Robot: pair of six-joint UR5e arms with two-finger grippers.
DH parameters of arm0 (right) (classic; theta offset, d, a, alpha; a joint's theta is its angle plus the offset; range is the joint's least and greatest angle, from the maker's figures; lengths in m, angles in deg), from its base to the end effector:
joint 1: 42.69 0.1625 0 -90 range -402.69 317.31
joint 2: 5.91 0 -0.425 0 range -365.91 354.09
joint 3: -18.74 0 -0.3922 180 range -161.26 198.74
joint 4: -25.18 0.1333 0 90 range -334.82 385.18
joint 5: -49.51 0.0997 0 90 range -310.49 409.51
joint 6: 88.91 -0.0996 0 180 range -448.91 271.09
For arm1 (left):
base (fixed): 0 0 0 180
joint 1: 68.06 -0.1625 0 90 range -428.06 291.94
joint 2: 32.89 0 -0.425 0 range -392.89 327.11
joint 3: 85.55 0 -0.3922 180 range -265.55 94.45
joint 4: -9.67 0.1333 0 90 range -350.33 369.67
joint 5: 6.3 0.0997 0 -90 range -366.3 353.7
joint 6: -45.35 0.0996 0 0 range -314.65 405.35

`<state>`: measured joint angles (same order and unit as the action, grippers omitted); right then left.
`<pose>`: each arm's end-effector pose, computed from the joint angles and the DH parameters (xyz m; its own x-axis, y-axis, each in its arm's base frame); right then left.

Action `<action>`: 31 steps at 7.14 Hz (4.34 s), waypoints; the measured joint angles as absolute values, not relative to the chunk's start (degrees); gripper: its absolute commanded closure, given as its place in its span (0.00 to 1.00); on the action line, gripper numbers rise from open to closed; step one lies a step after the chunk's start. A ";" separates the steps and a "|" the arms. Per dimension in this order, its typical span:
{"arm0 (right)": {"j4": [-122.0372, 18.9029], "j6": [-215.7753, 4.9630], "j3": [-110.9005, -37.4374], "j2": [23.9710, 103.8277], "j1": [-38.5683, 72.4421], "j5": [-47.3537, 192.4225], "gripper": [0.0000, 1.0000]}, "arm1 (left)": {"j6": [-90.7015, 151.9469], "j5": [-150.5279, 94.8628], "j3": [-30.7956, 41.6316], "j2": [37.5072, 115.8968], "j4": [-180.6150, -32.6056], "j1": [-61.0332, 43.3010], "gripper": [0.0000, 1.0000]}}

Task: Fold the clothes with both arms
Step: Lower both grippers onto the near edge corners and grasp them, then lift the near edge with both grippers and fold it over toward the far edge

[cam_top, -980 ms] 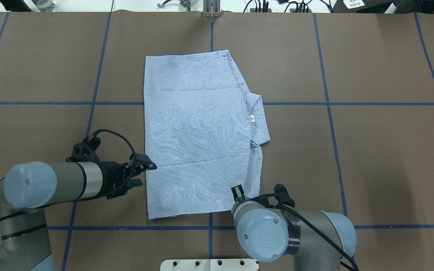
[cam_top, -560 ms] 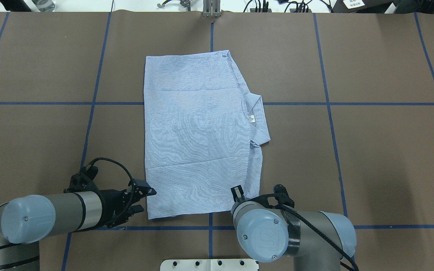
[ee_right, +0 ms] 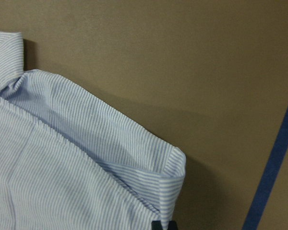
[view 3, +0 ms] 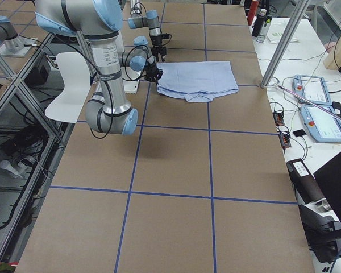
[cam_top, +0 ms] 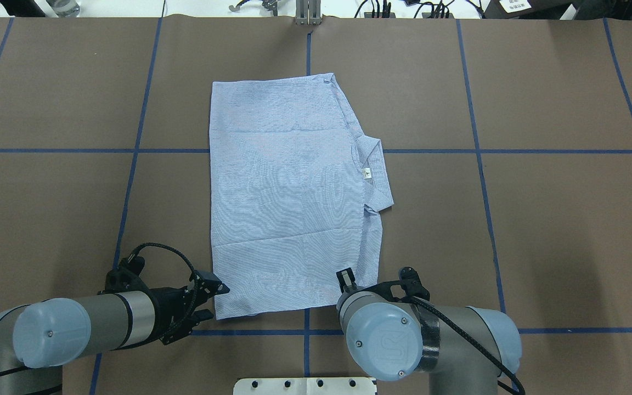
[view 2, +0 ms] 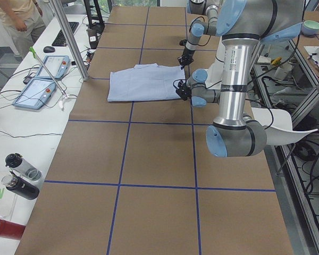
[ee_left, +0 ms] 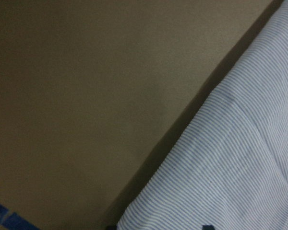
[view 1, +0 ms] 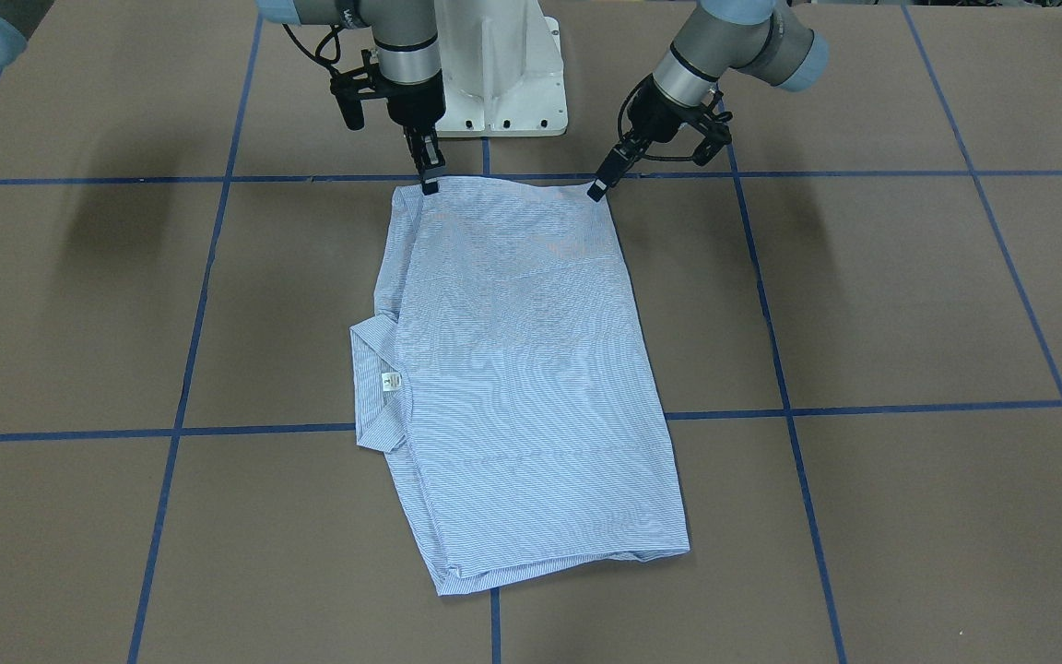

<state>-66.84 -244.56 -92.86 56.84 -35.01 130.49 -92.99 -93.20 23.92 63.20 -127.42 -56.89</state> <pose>-0.5674 -0.2268 0.2396 0.0561 0.9155 0.3984 -0.7189 0.3140 -0.6202 0.4868 -0.2375 0.3504 0.0121 -0.7628 -0.6465 0.3808 0.6014 -0.7024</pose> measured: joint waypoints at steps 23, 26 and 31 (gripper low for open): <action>-67.04 -244.65 -93.65 57.01 -34.79 130.55 1.00 | -109.99 -81.98 28.38 66.41 -106.17 -64.11 0.65; -67.95 -244.65 -94.53 57.01 -34.76 130.63 1.00 | -110.03 -81.67 28.36 66.50 -106.17 -64.13 0.75; -68.16 -244.56 -94.76 57.16 -34.78 130.64 1.00 | -109.96 -81.62 28.80 66.99 -106.17 -63.67 1.00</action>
<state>-68.16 -244.56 -94.76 57.16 -34.78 130.64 -109.96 -81.62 28.80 66.99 -106.17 -63.67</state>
